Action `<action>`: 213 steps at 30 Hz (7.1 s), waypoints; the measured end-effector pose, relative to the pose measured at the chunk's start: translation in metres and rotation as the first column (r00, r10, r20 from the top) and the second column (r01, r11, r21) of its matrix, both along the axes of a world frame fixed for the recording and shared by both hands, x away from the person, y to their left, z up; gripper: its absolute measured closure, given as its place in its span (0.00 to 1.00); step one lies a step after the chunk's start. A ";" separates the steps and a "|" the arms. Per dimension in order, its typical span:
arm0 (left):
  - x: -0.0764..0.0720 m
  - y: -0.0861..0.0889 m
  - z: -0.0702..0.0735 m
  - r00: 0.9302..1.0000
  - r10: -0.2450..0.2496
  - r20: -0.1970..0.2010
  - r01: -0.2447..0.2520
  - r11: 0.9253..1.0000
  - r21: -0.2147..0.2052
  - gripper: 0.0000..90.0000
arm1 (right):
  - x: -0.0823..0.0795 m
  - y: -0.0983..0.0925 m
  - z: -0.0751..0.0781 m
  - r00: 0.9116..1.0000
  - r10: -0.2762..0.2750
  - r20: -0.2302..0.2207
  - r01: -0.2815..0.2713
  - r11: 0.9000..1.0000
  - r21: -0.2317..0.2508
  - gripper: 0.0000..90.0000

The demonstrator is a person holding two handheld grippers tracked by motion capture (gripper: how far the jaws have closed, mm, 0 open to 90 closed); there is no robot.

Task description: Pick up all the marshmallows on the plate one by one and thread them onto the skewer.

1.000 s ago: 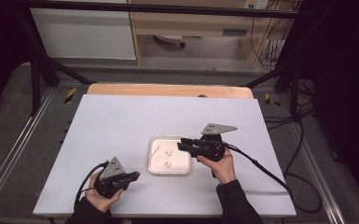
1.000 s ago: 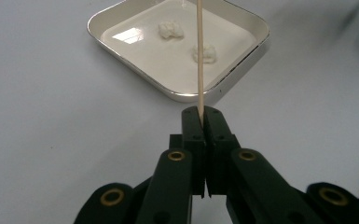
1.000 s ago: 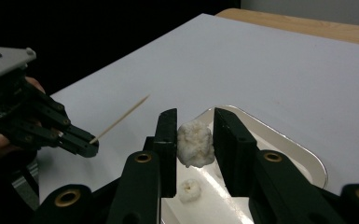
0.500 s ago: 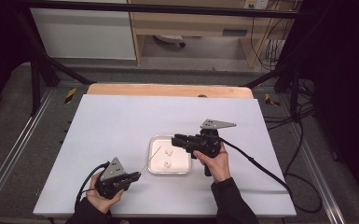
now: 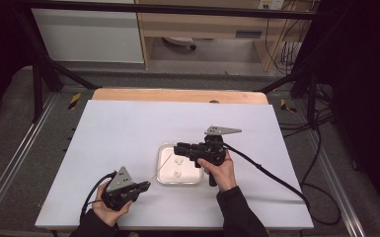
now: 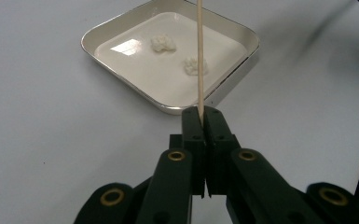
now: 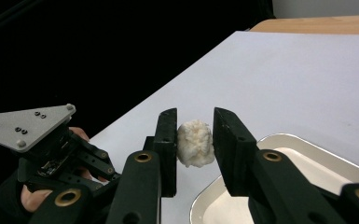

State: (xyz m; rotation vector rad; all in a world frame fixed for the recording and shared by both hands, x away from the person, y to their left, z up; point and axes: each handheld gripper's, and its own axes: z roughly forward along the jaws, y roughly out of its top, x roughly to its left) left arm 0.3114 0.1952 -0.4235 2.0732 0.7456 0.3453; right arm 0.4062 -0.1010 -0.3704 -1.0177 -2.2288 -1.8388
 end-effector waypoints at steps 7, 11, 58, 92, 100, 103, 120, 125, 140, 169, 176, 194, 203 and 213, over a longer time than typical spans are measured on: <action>0.000 0.000 0.000 1.000 -0.002 0.003 0.002 1.000 -0.001 0.98 | 0.002 0.003 -0.005 1.000 0.010 -0.019 -0.010 1.000 0.000 0.80; -0.001 -0.001 0.000 1.000 -0.005 0.005 0.005 1.000 -0.005 0.98 | 0.002 0.004 -0.005 1.000 0.015 -0.027 -0.015 1.000 0.005 0.80; -0.004 -0.004 -0.002 0.999 -0.011 0.032 0.011 1.000 0.024 0.99 | -0.011 0.019 -0.028 0.996 0.081 -0.036 -0.079 0.996 0.035 0.88; 0.005 -0.008 -0.003 0.999 0.054 0.006 -0.054 0.998 -0.037 0.98 | -0.024 0.030 -0.047 0.998 0.048 0.039 -0.042 0.988 -0.147 0.36; 0.005 0.000 -0.004 0.998 0.063 0.000 -0.063 0.997 -0.036 0.98 | -0.019 0.022 -0.040 0.995 -0.003 0.104 0.030 0.966 -0.258 0.18; 0.006 0.002 -0.004 0.998 0.063 -0.003 -0.063 0.997 -0.037 0.98 | -0.017 0.022 -0.043 0.993 -0.008 0.115 0.044 0.948 -0.316 0.18; 0.006 0.005 -0.005 0.998 0.065 -0.015 -0.066 0.997 -0.037 0.98 | -0.011 0.030 -0.075 0.993 0.036 0.111 0.023 0.872 -0.489 0.54; 0.007 0.005 -0.006 0.998 0.066 -0.017 -0.066 0.997 -0.034 0.98 | -0.011 0.031 -0.080 0.992 0.050 0.112 0.014 0.863 -0.505 0.62; 0.006 0.004 -0.006 0.998 0.066 -0.019 -0.067 0.997 -0.033 0.98 | -0.013 0.033 -0.084 0.990 0.068 0.124 0.004 0.863 -0.505 0.78; 0.006 0.005 -0.007 0.998 0.067 -0.020 -0.068 0.997 -0.034 0.98 | -0.018 0.017 -0.043 0.991 0.053 0.124 -0.002 0.925 -0.379 0.81; 0.006 0.004 -0.007 0.998 0.065 -0.019 -0.065 0.997 -0.035 0.98 | -0.021 0.011 -0.030 0.989 0.051 0.142 0.001 0.938 -0.346 0.81; 0.005 0.004 -0.006 0.999 0.052 -0.006 -0.052 0.998 -0.035 0.98 | -0.022 -0.006 0.002 0.986 0.014 0.168 0.026 0.973 -0.230 0.81; 0.004 0.003 -0.006 0.999 0.046 0.001 -0.046 0.998 -0.036 0.98 | -0.015 -0.011 0.011 0.989 -0.013 0.148 0.034 0.990 -0.140 0.82; 0.003 0.002 -0.005 0.999 0.041 0.003 -0.041 0.998 -0.039 0.98 | -0.005 -0.011 0.013 0.992 -0.037 0.117 0.045 0.997 -0.070 0.81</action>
